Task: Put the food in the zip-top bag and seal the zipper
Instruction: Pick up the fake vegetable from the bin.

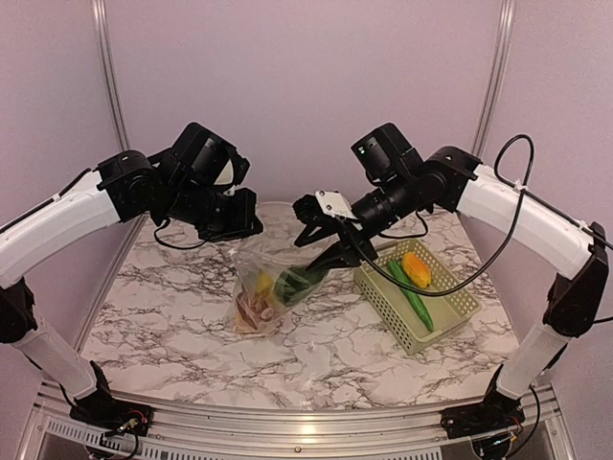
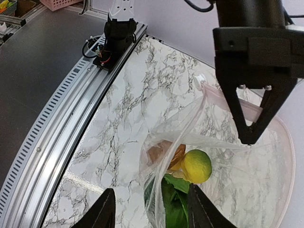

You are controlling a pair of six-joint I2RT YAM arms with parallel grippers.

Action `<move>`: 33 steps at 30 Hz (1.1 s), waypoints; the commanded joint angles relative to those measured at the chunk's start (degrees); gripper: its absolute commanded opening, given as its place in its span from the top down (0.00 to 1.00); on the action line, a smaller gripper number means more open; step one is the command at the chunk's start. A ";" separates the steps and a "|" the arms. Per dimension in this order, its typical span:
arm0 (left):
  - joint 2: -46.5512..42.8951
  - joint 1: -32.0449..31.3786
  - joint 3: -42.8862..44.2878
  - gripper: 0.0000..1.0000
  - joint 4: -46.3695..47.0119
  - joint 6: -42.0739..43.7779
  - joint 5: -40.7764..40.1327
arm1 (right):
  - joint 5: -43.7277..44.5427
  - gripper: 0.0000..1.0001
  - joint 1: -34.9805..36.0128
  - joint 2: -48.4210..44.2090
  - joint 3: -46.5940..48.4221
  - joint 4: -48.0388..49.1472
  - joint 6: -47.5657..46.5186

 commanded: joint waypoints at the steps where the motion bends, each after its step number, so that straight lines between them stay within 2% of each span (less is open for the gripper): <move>1: -1.84 -0.23 -0.47 0.99 -0.01 1.26 0.29 | 5.99 0.53 3.60 1.91 -0.23 -1.32 -1.98; 3: -2.09 -0.22 -0.67 0.96 -0.02 1.63 0.18 | 7.32 0.58 4.32 3.08 0.74 -0.87 -1.23; 8: -3.38 -0.22 -2.35 0.93 -0.12 1.75 -0.02 | 6.99 0.84 4.56 5.43 3.61 -0.31 0.13; 11: -4.52 -0.23 -3.29 0.82 -0.28 1.03 0.15 | 7.04 0.93 4.59 5.82 4.00 -0.40 -0.33; 15: -6.66 -0.44 -3.78 0.68 -2.31 -0.77 0.18 | 5.96 0.94 4.59 5.24 4.65 -0.40 -0.44; 18: -8.20 -0.64 -4.68 0.66 -2.90 -1.56 1.94 | 5.39 0.94 4.55 4.70 5.32 -0.14 -0.13; 25: -5.79 -1.51 -3.73 0.70 -4.57 -0.30 4.69 | 5.18 0.94 4.56 4.28 6.40 0.71 0.11; 33: -0.57 -2.24 2.23 0.78 -12.05 2.21 1.46 | 5.18 0.94 4.58 3.86 5.96 0.98 0.23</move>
